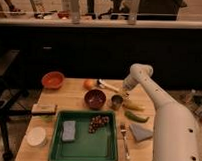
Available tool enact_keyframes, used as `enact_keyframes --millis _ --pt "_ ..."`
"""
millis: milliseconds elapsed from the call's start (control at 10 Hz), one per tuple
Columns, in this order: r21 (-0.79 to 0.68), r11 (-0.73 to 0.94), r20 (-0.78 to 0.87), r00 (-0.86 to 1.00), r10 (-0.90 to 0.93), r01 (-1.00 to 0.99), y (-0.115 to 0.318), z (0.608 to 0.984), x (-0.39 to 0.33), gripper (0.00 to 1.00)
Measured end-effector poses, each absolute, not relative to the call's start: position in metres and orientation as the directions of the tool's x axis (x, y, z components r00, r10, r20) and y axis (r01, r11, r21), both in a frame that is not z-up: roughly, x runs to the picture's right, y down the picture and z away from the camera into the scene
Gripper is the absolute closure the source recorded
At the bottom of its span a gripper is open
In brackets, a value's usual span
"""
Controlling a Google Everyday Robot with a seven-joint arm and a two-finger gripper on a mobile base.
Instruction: Wipe tray with brush
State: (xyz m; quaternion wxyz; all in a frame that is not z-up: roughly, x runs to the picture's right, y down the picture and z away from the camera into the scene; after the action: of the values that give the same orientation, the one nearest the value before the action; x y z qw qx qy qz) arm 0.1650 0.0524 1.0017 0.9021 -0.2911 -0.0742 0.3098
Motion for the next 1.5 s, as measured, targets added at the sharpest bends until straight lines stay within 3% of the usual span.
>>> enact_keyframes --millis 200,800,900,1000,1500 --pt "-0.583 0.636 -0.051 0.804 0.593 -0.506 0.054 1.004 0.16 0.29" --pt "-0.595 0.623 -0.046 0.795 0.605 -0.508 0.054 1.003 0.166 0.9" --pt "-0.595 0.622 -0.046 0.795 0.605 -0.508 0.054 1.003 0.166 0.95" --pt "-0.596 0.622 -0.047 0.795 0.605 -0.508 0.054 1.003 0.166 1.0" --pt "-0.563 0.645 -0.005 0.782 0.623 -0.517 0.039 0.987 0.173 1.0"
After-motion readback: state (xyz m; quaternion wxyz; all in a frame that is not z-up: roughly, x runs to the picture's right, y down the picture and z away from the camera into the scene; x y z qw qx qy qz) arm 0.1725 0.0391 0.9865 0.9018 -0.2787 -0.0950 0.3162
